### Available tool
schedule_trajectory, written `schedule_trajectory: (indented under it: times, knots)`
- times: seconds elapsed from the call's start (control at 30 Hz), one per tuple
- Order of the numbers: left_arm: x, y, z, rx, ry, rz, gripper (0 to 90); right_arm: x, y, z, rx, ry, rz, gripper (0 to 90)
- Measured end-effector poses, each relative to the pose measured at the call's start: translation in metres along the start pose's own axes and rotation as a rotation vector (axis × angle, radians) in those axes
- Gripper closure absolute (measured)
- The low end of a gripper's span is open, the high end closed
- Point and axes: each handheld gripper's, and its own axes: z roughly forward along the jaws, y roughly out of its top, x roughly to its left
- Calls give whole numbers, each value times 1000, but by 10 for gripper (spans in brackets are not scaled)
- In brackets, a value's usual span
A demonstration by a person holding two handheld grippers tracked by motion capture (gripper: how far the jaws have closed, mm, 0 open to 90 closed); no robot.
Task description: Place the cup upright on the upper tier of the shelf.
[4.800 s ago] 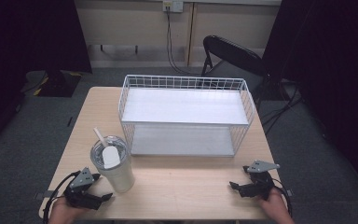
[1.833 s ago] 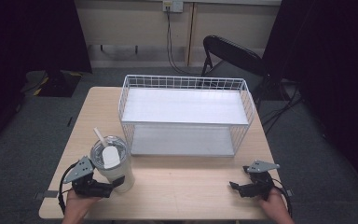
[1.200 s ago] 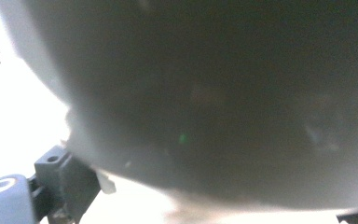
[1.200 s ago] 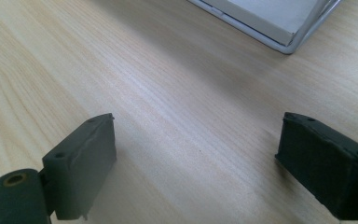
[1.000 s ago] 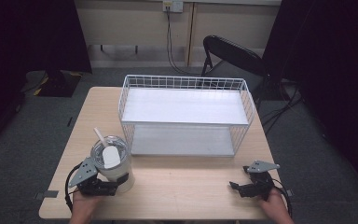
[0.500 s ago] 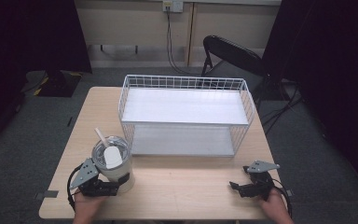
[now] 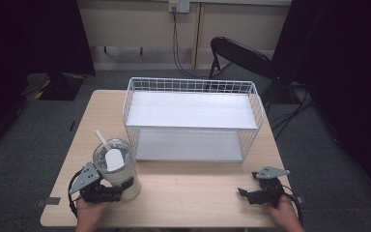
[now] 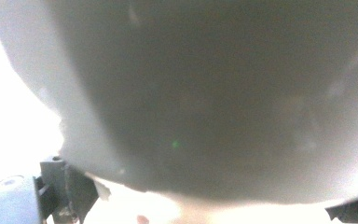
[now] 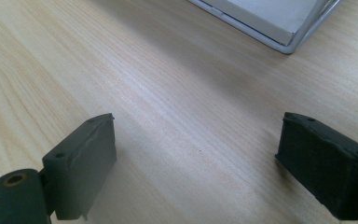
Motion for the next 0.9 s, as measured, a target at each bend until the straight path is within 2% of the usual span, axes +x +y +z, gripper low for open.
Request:
schedule_trajectory:
  times: [0.13,0.17,0.3,0.43,0.57,0.63,0.9]
  knots:
    - [-2,7,-2,11,0,-3,100,0,0,0,1,0,0,106]
    - [-3,13,-3,25,-5,6,100,0,0,0,1,-1,0,106]
    - [-5,21,-3,40,-6,19,100,0,0,0,1,0,0,106]
    - [-9,29,-1,39,-17,12,100,0,0,0,1,0,0,106]
    - [-9,35,1,35,-26,-20,100,0,0,0,1,0,0,106]
    - [-10,39,1,29,-17,-37,101,0,0,0,1,0,0,106]
    - [-4,52,-2,-6,3,-65,101,0,0,0,1,0,0,106]
